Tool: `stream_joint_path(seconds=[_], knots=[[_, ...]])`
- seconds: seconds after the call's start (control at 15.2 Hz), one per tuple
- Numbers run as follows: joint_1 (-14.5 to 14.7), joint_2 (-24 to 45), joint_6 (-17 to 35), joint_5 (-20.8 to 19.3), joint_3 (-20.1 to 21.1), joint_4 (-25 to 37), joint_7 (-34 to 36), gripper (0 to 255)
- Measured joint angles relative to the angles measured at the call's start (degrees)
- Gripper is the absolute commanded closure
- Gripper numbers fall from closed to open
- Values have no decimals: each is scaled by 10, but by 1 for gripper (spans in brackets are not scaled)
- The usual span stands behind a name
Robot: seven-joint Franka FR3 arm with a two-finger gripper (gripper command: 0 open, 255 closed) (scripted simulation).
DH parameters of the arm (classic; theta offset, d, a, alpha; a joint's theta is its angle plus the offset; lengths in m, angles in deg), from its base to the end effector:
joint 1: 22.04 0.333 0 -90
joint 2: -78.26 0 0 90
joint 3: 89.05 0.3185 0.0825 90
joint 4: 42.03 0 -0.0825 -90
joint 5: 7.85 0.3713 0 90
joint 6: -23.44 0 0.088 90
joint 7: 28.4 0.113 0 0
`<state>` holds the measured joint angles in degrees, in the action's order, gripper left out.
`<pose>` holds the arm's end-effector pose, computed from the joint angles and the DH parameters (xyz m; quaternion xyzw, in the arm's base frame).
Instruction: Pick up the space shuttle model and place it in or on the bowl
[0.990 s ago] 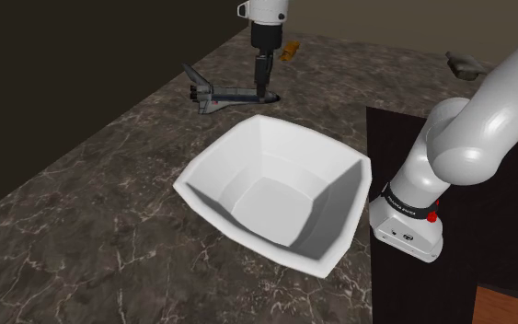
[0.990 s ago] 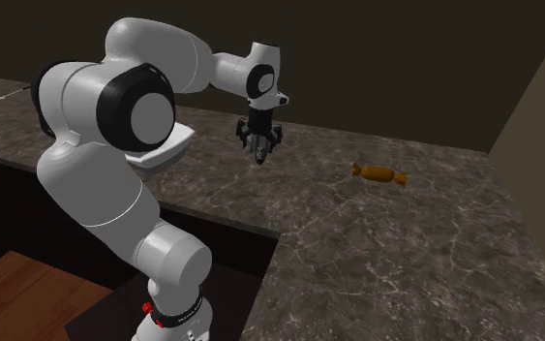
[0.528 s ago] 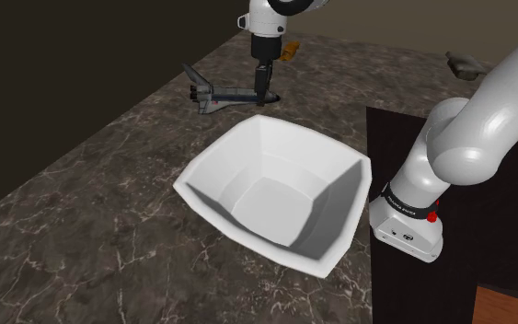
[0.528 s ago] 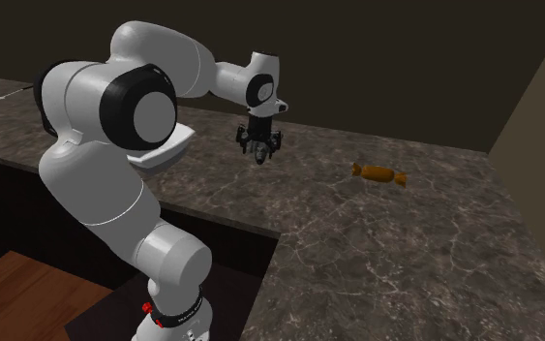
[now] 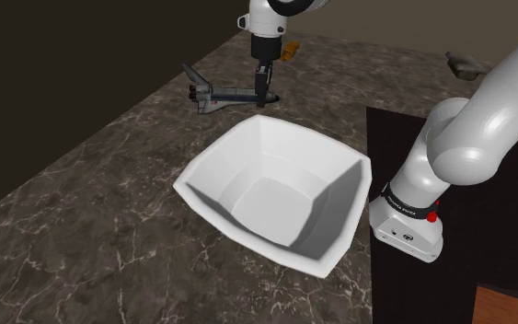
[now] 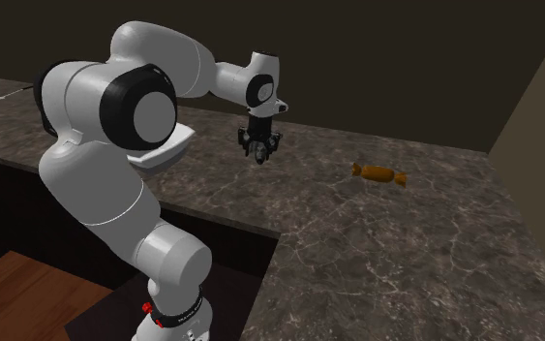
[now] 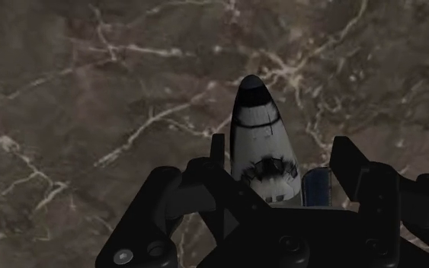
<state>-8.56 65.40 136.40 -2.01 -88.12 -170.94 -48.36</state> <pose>0.4450 0.1219 0.4556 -0.9602 -0.2746 0.0247 0.0458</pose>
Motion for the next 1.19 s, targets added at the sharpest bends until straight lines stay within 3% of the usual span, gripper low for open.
stream_joint_path(seconds=[0.46,1.19], knots=[[0,-1,-4,0,0,3,1,255],[-1,-16,-83,-3,-1,67,7,255]])
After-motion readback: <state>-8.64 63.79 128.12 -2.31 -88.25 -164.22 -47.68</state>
